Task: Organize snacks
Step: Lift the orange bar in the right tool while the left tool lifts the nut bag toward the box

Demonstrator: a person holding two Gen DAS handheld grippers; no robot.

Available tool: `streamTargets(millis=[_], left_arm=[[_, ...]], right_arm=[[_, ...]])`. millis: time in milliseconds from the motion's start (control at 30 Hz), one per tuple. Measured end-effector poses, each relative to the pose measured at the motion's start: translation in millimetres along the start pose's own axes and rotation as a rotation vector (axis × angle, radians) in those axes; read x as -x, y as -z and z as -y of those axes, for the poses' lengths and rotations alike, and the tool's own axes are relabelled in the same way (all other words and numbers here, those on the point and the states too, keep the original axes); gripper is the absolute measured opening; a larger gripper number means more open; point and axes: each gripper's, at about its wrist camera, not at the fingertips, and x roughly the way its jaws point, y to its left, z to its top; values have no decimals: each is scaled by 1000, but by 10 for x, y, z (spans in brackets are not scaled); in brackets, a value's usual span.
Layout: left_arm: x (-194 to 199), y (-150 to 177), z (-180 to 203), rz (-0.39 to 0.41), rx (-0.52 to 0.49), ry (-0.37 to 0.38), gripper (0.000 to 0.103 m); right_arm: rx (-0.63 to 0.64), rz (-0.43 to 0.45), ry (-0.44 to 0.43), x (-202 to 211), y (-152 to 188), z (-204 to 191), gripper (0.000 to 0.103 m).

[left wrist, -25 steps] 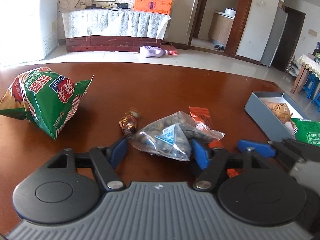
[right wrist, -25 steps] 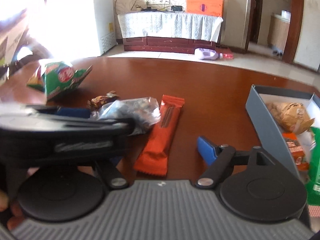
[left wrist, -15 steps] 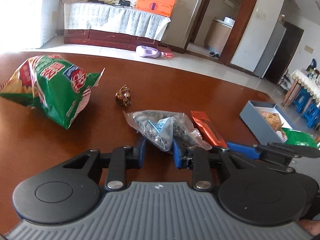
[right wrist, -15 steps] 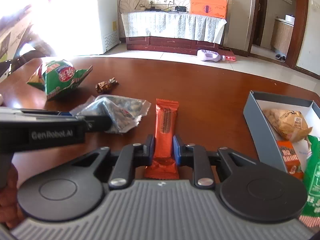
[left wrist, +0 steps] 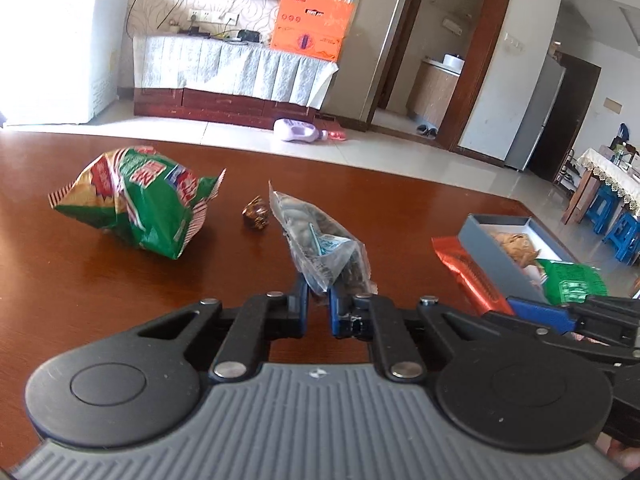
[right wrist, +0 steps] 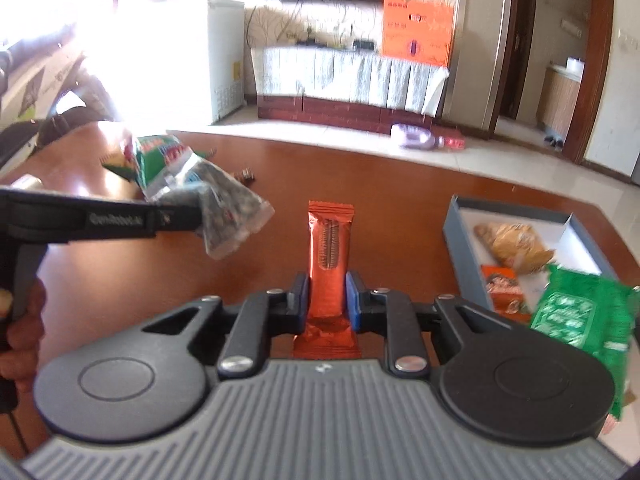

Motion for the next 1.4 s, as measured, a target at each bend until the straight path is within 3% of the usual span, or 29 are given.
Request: streamTargets(millis=[533,1033,1400], left_arm=[[211,-133,658,57,-99,30,12],[312,-169,1176,86,-148,40,12],[316,-136,1279,76,-163,47,12]], right_arm=[[-33,130,2,639,-67,215,22],[-53,173,36,997,9,392,22],[-39,178,51,1090,69,346,22]])
